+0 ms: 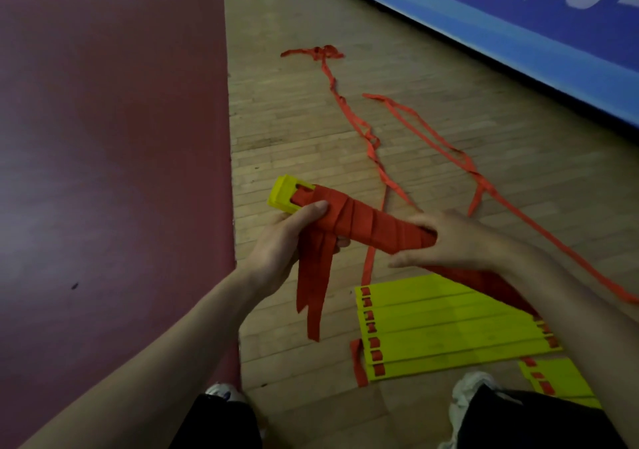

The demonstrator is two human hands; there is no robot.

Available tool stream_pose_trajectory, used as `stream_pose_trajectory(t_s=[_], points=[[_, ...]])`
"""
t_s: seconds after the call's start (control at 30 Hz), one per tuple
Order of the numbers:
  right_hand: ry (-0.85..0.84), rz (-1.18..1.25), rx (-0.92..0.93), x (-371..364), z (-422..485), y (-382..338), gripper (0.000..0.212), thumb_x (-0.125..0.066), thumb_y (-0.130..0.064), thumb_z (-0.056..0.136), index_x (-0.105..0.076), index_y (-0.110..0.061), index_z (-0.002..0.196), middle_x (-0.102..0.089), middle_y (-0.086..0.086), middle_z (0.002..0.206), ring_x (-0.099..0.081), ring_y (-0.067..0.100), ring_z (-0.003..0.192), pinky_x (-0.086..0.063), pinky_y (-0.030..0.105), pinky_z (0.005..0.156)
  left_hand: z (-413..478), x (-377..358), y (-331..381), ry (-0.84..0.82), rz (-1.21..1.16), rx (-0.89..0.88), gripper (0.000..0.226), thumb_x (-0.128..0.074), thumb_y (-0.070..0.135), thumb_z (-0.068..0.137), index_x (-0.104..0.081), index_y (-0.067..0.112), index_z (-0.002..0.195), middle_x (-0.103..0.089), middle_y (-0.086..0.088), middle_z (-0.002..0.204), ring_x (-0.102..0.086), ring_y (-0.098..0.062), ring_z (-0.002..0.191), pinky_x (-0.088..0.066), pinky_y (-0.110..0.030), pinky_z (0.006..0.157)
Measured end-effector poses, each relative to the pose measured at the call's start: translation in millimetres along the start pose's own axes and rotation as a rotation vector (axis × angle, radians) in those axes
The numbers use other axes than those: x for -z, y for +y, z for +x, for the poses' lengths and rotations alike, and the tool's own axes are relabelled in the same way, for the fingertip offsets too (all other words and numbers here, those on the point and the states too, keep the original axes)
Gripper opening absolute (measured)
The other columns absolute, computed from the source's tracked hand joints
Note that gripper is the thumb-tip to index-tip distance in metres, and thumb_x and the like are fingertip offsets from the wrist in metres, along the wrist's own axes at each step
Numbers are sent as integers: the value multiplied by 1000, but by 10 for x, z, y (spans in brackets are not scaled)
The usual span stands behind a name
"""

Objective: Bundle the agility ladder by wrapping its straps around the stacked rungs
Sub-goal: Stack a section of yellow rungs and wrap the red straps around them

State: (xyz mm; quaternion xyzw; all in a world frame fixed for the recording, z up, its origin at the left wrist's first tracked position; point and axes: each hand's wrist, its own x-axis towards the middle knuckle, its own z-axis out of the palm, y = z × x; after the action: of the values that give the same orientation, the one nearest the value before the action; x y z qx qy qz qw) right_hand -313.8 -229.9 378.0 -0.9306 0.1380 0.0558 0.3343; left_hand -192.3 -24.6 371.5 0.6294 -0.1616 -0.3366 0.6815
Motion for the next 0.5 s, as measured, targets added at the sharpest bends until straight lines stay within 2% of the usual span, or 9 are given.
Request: stream_pose_trajectory(t_s=[0.07,0.13,0.17,0.23,0.3,0.37,0.5], points=[[-167,262,-43,-9,-21,45,39,-76,-48,60,-66,-17,80,-70,0,68,-66,14,65,-49,22,60,12,26,-27,-53,25,-13,43,-50,25,96,-64,-14,104,-68,-27,91,-67,-31,82,-56,-36,77],[-234,408,-63,-34,-23,41,24,-75,-31,69,-61,-13,76,-66,5,62,-63,17,55,-52,25,53,22,23,-30,-76,36,-23,48,-50,30,94,-64,-15,104,-69,-27,92,-67,-30,83,-56,-35,78],[-242,437,-67,-36,-22,20,24,-74,-28,69,-59,-11,75,-63,7,60,-61,18,51,-52,27,50,29,27,-25,-86,29,-26,50,-50,33,93,-65,-13,103,-69,-25,92,-67,-29,84,-55,-35,79],[-235,452,-62,-20,-28,-44,27,-71,-31,68,-57,-10,75,-60,11,59,-57,18,46,-49,25,46,48,45,-15,-125,-6,-19,47,-50,33,89,-64,-9,104,-71,-18,92,-69,-23,82,-56,-31,79],[-209,475,-69,15,-27,-66,28,-69,-34,69,-55,-10,73,-58,10,57,-55,16,42,-45,22,42,59,68,-20,-183,-3,22,32,-50,21,91,-63,-4,107,-73,-9,93,-72,-17,79,-58,-26,76],[-194,501,-83,45,-31,-72,28,-69,-34,69,-56,-10,74,-58,9,56,-54,15,40,-43,21,40,65,68,-32,-228,54,79,24,-47,9,96,-61,-5,109,-73,-9,93,-72,-15,76,-59,-26,75],[-160,509,-63,50,-24,-27,30,-72,-34,66,-57,-10,75,-59,10,58,-55,16,42,-44,22,42,92,62,-42,-124,213,143,25,-53,5,96,-59,-14,110,-70,-14,83,-71,-18,70,-58,-30,71]])
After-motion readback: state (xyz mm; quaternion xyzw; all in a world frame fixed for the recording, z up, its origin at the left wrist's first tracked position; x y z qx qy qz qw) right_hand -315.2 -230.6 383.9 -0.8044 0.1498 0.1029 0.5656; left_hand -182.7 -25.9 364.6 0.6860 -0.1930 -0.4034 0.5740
